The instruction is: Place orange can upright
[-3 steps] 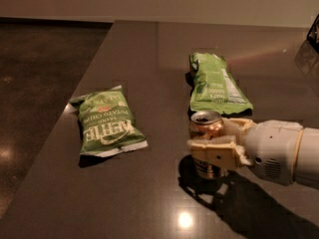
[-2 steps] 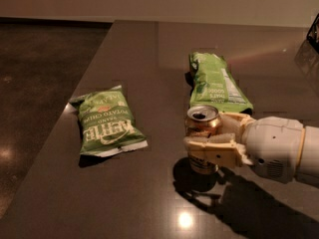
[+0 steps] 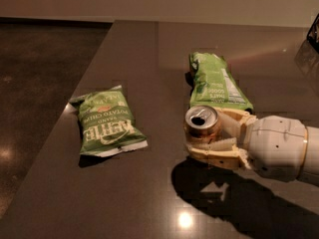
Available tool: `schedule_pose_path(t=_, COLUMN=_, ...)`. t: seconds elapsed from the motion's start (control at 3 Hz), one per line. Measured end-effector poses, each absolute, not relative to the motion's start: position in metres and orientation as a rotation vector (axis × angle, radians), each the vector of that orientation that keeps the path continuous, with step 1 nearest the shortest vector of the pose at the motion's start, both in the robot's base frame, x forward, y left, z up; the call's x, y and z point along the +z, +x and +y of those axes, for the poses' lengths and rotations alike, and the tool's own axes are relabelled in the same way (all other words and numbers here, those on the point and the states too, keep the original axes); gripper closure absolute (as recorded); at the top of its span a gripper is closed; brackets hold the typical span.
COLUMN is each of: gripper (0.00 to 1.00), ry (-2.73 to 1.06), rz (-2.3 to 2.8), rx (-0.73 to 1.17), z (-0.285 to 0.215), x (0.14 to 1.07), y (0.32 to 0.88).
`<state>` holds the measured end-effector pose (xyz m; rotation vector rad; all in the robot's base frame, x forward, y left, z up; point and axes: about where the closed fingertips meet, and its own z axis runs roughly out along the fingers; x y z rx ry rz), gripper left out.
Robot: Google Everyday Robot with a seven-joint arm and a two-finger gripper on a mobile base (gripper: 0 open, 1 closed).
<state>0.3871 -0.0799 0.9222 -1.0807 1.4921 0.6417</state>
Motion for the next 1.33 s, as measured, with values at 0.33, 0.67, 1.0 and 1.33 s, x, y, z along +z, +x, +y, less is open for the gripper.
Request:
schedule_pose_path(t=0.33, gripper=1.00, ry=-1.111, rz=1.451, rx=0.620, z=-0.085, x=0.918, y=0.388)
schedule_pose_path(t=0.67, gripper=1.00, ry=-1.086, rz=1.452, rx=0.624, z=-0.093, x=0.913, y=0.391)
schedule_pose_path(t=1.0, gripper=0.84, ry=-1.048, rz=1.459, rx=0.632, z=-0.103, x=0.909, y=0.395)
schedule_pose_path(t=1.33, gripper=0.60, ry=-1.035, rz=1.460, rx=0.610, z=-0.111, x=0.907, y=0.398)
